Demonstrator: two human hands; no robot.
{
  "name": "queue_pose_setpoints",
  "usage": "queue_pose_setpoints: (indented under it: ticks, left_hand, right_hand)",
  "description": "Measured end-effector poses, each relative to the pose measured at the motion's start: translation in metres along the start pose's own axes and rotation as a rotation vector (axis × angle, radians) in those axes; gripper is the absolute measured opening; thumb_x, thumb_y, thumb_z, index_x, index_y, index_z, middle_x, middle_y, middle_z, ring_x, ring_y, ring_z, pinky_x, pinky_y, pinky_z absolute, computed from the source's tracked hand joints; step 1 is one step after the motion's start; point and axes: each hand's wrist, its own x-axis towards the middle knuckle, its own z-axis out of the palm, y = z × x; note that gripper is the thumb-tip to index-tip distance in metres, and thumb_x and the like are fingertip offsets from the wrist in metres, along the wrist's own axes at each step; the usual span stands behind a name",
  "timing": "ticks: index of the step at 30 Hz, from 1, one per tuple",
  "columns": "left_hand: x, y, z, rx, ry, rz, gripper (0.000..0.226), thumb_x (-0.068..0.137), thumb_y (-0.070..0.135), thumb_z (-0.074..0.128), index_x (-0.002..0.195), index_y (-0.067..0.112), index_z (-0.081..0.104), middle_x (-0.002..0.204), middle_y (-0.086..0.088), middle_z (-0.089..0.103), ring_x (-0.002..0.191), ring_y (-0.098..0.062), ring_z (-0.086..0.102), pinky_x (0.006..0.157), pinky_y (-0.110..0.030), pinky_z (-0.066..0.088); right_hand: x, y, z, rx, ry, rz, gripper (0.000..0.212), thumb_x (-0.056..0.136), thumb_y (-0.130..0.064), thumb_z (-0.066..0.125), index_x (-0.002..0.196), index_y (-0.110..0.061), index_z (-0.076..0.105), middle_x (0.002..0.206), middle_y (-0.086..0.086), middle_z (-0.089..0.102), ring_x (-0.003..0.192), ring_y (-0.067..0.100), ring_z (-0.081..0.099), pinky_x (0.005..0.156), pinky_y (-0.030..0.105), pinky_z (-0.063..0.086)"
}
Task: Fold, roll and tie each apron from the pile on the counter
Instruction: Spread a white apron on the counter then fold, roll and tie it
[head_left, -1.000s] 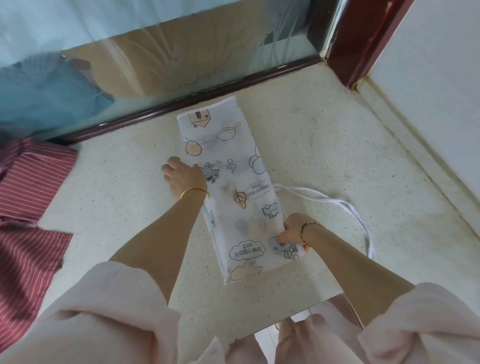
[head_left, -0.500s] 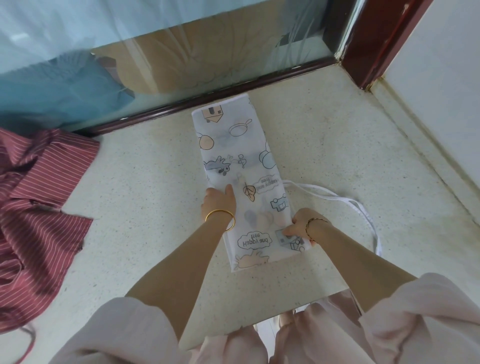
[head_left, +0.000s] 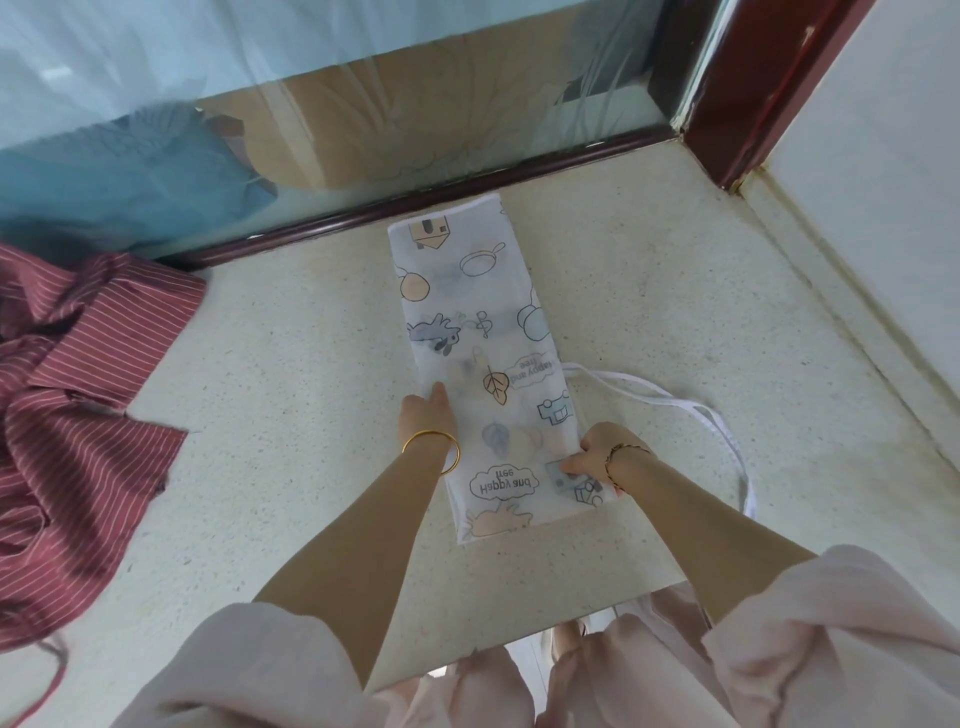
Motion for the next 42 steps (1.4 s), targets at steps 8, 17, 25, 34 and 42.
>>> queue_pose_setpoints:
  ticks: [8,17,25,34,42]
  left_hand:
    - [-0.027,-0.039,-0.001,0.150,-0.183,0.031,0.048,0.094,0.044,0.040,0.096,-0.002,0.057,0.090,-0.018,0.064,0.084,-0.033,0.063,0.079,-0.045,0.054]
    - [-0.056,-0.074,-0.002,0.313,-0.096,0.154,0.035,0.098,0.037,0.038,0.071,0.014,0.038,0.061,0.000,0.041,0.061,-0.021,0.045,0.058,-0.029,0.035]
    - [-0.078,-0.066,0.018,0.391,0.154,0.116,0.023,0.101,0.027,0.021,0.097,0.013,0.038,0.060,-0.002,0.043,0.054,-0.020,0.040,0.054,-0.027,0.030]
    - [-0.080,-0.072,0.021,0.583,0.231,0.193,0.031,0.098,0.023,0.038,0.123,0.008,0.027,0.104,-0.010,0.050,0.077,-0.028,0.059,0.055,-0.033,0.043]
    - [-0.078,-0.056,0.014,1.030,-0.300,0.804,0.056,0.078,0.050,0.065,0.116,0.015,0.044,0.113,-0.003,0.043,0.102,-0.022,0.044,0.086,-0.035,0.045]
  right_hand:
    - [0.002,-0.001,0.001,0.034,-0.015,0.010,0.021,0.083,-0.029,0.066,0.080,-0.009,0.061,0.066,0.003,0.056,0.059,0.018,0.054,0.059,0.028,0.048]
    - [0.003,0.001,0.004,0.068,0.018,0.018,0.024,0.083,-0.030,0.067,0.077,-0.009,0.057,0.064,0.002,0.056,0.054,0.016,0.051,0.053,0.025,0.044]
    - [0.000,0.003,0.008,0.102,0.072,-0.045,0.027,0.083,-0.026,0.063,0.064,-0.013,0.050,0.062,0.002,0.054,0.054,0.015,0.050,0.048,0.020,0.034]
    - [0.002,0.006,0.009,0.044,0.074,-0.089,0.025,0.085,-0.030,0.061,0.071,-0.011,0.052,0.071,0.004,0.056,0.068,0.022,0.056,0.050,0.023,0.037]
    - [0.001,0.010,0.011,0.039,0.113,-0.150,0.029,0.085,-0.031,0.060,0.066,-0.013,0.047,0.068,0.003,0.052,0.063,0.020,0.051,0.053,0.022,0.036]
